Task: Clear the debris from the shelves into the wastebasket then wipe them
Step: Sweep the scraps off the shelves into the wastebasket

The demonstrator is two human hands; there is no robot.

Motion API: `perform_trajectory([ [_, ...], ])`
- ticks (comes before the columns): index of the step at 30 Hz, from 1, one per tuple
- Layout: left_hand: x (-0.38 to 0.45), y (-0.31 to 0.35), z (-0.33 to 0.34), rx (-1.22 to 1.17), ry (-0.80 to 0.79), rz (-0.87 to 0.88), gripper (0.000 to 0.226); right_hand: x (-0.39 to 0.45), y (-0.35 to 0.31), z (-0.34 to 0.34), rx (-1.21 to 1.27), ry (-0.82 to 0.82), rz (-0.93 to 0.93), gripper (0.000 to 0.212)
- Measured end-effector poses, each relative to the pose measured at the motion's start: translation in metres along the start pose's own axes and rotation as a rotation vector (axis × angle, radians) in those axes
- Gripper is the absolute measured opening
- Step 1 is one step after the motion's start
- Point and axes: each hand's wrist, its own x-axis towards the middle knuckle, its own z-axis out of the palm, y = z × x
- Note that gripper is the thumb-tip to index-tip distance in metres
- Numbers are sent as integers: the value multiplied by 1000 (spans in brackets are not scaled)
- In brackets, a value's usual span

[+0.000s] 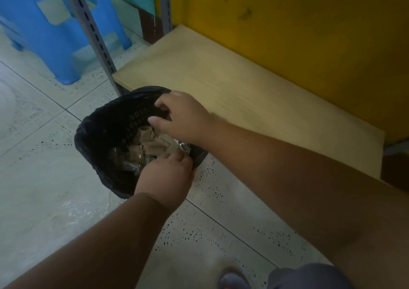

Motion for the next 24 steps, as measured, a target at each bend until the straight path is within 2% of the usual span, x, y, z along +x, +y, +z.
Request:
perform_trajectory([
  [2, 1, 0, -3, 26, 12, 14, 36, -5, 9, -4, 81, 58, 5, 25],
  [6, 2, 2, -5, 23, -12, 17, 36, -8, 4, -13, 239, 106, 83, 17],
  [9, 2, -2, -1, -22, -11, 1, 36, -3, 8, -26, 210, 205, 169, 13],
  [11, 3, -3, 1, -39, -32, -4, 36, -3, 37, -38, 75, 276, 291, 17],
  [12, 3, -3, 0, -38, -39, -4, 37, -5, 56, -43, -27, 255, 364, 21],
  [14, 4, -2, -1, -40, -37, 0, 38, -14, 89, -41, -199, 101, 487, 35],
  [17, 4, -2, -2, -55, -46, -1, 39, -26, 110, -18, -324, -109, 497, 47],
  [19, 4, -2, -2, -53, -41, 1, 40, -27, 112, -10, -326, -98, 498, 42],
  [24, 3, -1, -4, -35, -37, 7, 40, -30, 113, -12, -116, -39, 537, 25],
])
